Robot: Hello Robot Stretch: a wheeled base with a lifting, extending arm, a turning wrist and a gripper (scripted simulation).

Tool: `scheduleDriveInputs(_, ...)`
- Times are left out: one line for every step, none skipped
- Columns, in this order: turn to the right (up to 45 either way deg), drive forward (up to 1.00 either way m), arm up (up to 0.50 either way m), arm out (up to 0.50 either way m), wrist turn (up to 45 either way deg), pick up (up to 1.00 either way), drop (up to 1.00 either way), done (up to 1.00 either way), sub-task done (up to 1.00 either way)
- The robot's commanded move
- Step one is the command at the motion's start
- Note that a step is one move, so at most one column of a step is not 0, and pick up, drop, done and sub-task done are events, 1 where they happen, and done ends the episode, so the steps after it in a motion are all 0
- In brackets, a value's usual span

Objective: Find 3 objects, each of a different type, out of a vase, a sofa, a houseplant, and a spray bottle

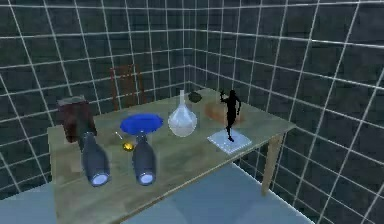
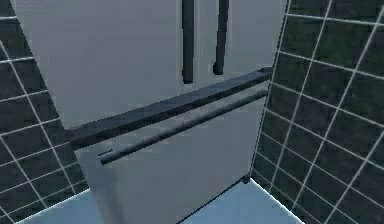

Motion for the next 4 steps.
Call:
scheduleDriveInputs(-45.0,0.0,0.0,0.0,0.0,0.0,0.0,0.0,0.0)
scheduleDriveInputs(-45.0,0.0,0.0,0.0,0.0,0.0,0.0,0.0,0.0)
scheduleDriveInputs(-9.0,0.0,0.0,0.0,0.0,0.0,0.0,0.0,0.0)
scheduleDriveInputs(0.0,1.0,0.0,0.0,0.0,0.0,0.0,0.0,0.0)
